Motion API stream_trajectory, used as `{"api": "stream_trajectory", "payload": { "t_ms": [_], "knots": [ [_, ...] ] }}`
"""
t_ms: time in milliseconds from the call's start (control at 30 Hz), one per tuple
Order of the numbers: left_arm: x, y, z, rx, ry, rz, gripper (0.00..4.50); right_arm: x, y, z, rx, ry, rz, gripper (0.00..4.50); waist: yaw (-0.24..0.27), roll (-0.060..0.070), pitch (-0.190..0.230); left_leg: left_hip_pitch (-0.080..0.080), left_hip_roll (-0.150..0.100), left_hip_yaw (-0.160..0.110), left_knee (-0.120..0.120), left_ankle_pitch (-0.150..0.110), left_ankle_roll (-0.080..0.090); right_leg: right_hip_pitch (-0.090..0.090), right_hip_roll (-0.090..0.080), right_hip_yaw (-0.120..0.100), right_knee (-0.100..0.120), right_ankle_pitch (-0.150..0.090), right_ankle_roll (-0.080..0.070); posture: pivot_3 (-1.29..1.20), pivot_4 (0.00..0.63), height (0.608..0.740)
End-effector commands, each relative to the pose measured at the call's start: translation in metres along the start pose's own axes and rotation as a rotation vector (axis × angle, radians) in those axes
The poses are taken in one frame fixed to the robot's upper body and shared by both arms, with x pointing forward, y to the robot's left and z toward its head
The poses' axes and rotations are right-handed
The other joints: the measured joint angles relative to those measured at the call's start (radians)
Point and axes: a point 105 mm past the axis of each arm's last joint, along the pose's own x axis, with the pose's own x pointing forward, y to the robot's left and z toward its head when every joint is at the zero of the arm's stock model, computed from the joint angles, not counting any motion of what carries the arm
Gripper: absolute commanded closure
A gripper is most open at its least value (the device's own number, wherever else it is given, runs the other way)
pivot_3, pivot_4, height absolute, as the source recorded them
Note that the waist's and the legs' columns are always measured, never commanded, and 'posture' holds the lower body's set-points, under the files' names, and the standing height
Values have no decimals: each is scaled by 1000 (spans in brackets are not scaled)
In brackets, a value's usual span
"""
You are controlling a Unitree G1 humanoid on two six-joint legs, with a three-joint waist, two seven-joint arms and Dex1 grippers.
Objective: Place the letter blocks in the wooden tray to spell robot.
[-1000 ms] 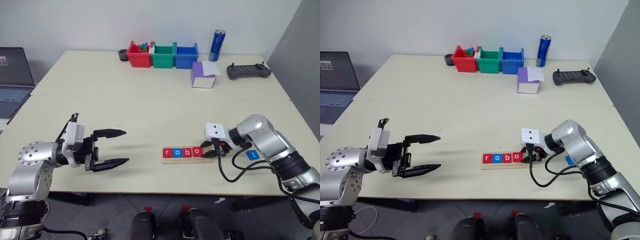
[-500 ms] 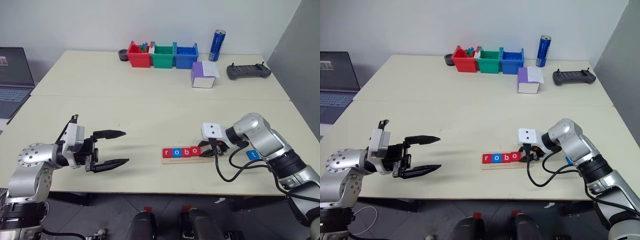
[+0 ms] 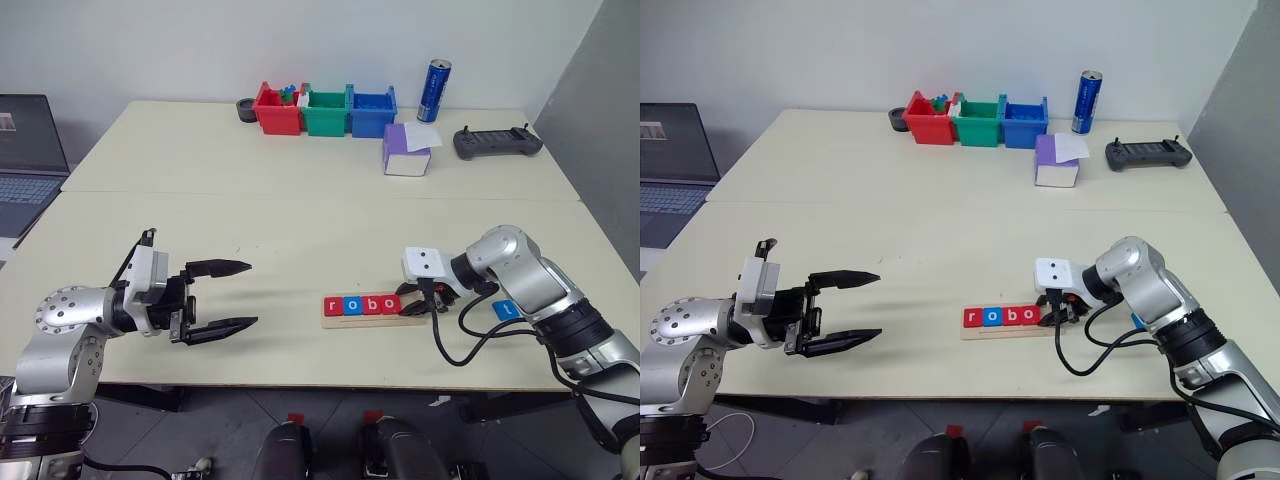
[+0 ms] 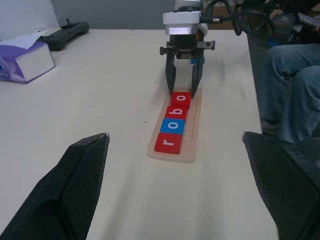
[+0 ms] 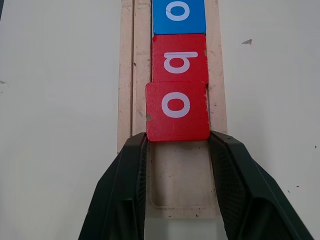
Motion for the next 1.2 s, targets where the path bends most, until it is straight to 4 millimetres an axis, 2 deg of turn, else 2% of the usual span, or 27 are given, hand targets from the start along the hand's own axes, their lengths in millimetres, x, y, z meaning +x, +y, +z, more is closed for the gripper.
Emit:
{"api": "stream_trajectory", "payload": {
  "t_ms": [33,67,300,500,567,667,800,867,1000,1067,1200],
  "knots": [
    [-4,2,12,55,-11,7,0,-5,-1,7,-40,-4,-5,3042,0,0,0,0,0,0,0,0,0,0,0,0,0,0,0,0,150,740],
    [-4,2,12,55,-11,7,0,-5,-1,7,-40,-3,-4,3042,0,0,0,0,0,0,0,0,0,0,0,0,0,0,0,0,150,740],
    [-5,3,12,54,-11,10,0,-14,0,17,-52,-45,6,621,0,0,0,0,0,0,0,0,0,0,0,0,0,0,0,0,150,740],
    [-3,5,11,56,-15,4,0,-38,12,28,-60,-113,4,621,1,0,0,0,0,0,0,0,0,0,0,0,0,0,0,0,150,740],
    [-2,4,12,57,-18,0,0,-56,11,26,16,-165,-59,621,2,0,0,0,0,0,0,0,0,0,0,0,0,0,0,0,150,740],
    [-4,3,12,57,-18,-4,0,-84,3,6,194,-205,-232,621,4,0,0,0,0,0,0,0,0,0,-1,0,-1,0,0,0,150,740],
    [-5,2,11,50,-20,-8,0,-120,-9,-67,510,-174,-736,621,10,-3,-2,0,-1,-1,0,0,0,1,-1,-1,-1,0,0,0,150,740],
    [-5,3,10,44,-24,-9,0,-129,-7,-81,628,-259,-941,621,13,-4,-2,0,-1,-1,0,0,0,1,-1,-1,-1,0,0,0,150,740],
    [-4,5,7,36,-26,-17,0,-135,16,-95,755,-318,-1151,621,4,0,-2,0,0,-1,-1,0,0,-1,0,0,1,0,0,0,150,740],
    [-3,7,5,35,-26,-29,0,-133,27,-98,791,-314,-1203,621,3,1,-2,0,0,-1,-1,0,0,-1,0,0,1,0,0,0,150,740],
    [2,12,6,38,-33,-53,0,-110,50,-98,856,-301,-1184,621,3,0,-3,0,0,-2,-1,0,0,0,1,0,0,0,0,0,150,740]
  ]
}}
